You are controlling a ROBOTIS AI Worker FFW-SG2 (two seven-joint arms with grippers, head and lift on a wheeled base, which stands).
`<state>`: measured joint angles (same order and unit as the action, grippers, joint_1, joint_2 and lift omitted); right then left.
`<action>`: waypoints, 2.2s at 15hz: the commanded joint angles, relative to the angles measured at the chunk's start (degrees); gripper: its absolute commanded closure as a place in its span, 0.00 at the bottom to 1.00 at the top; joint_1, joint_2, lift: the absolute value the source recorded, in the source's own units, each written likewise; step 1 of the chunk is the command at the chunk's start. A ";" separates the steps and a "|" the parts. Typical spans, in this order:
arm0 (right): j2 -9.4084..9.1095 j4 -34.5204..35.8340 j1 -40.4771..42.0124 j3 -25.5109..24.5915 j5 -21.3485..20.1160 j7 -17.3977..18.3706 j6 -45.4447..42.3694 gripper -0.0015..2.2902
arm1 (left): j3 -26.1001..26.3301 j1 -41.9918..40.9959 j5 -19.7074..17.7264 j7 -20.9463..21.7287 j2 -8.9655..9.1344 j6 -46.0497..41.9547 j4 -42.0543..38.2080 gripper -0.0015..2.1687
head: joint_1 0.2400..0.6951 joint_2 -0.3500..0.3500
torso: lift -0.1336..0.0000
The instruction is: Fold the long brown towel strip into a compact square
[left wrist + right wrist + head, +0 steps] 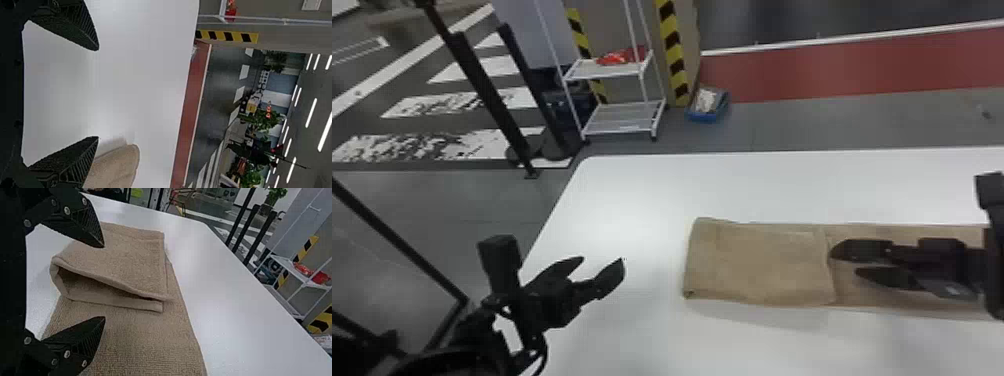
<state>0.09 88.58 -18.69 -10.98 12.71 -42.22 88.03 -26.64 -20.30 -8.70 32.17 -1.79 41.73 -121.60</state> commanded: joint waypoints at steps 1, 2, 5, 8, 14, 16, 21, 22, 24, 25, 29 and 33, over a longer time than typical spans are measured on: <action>-0.14 -1.31 -1.08 0.00 -0.49 0.03 0.18 0.15 | -0.08 -0.44 0.00 0.00 0.04 -0.28 0.04 0.04 | 1.00 0.93 | 0.07; -0.14 -1.31 -1.43 0.17 -0.58 0.03 0.18 0.18 | -0.08 -0.53 0.00 0.18 -0.05 -0.63 0.22 0.04 | 1.00 0.93 | 0.07; -0.14 -1.31 -1.87 0.61 -0.58 0.03 0.53 0.23 | -0.17 -0.53 0.09 0.35 -0.32 -0.81 0.48 0.04 | 1.00 0.93 | 0.07; -0.14 -1.31 -1.96 1.32 -1.89 1.09 2.05 0.28 | -0.08 -0.35 0.18 0.61 -0.58 -1.16 0.83 0.04 | 1.00 0.94 | 0.07; -0.14 -1.92 -4.51 3.34 -5.50 3.02 2.05 0.21 | -0.52 -0.26 0.27 0.79 -0.75 -1.34 1.45 0.04 | 1.00 0.93 | 0.07; -0.14 -2.80 -5.21 4.13 -6.29 3.46 2.05 0.25 | -0.61 -0.53 0.27 0.97 -0.75 -1.34 1.45 0.04 | 1.00 0.93 | 0.07; -0.14 -3.94 -5.65 5.01 -6.03 3.28 2.05 0.26 | -0.52 -0.79 0.27 0.97 -0.67 -1.69 1.45 0.04 | 1.00 0.94 | 0.07; -0.14 -4.82 -6.27 5.01 -6.29 3.28 2.05 0.26 | -0.52 -0.88 0.18 0.88 -0.58 -2.22 1.45 0.04 | 1.00 0.94 | 0.07; -0.14 -6.93 -7.94 5.01 -6.90 3.28 2.05 0.36 | -0.69 -0.88 -0.08 0.79 -0.23 -2.39 1.01 0.04 | 1.00 0.94 | 0.07; -0.14 -7.81 -8.64 5.01 -7.43 3.28 2.05 0.36 | -0.96 -1.06 -0.35 0.88 -0.23 -2.39 0.83 0.04 | 1.00 0.94 | 0.07; -0.14 -9.39 -9.96 5.01 -8.22 3.20 2.05 0.45 | -1.92 -1.23 -1.14 0.79 -0.14 -2.92 0.83 0.04 | 1.00 0.93 | 0.07; -0.14 -11.33 -11.45 5.01 -9.63 3.28 2.05 0.32 | -2.36 -1.23 -2.02 0.70 -0.14 -3.45 0.83 0.04 | 1.00 0.93 | 0.07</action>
<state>0.09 77.59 -29.80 -5.98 3.38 -38.95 89.96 -28.97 -21.53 -10.59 32.88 -1.93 38.55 -120.78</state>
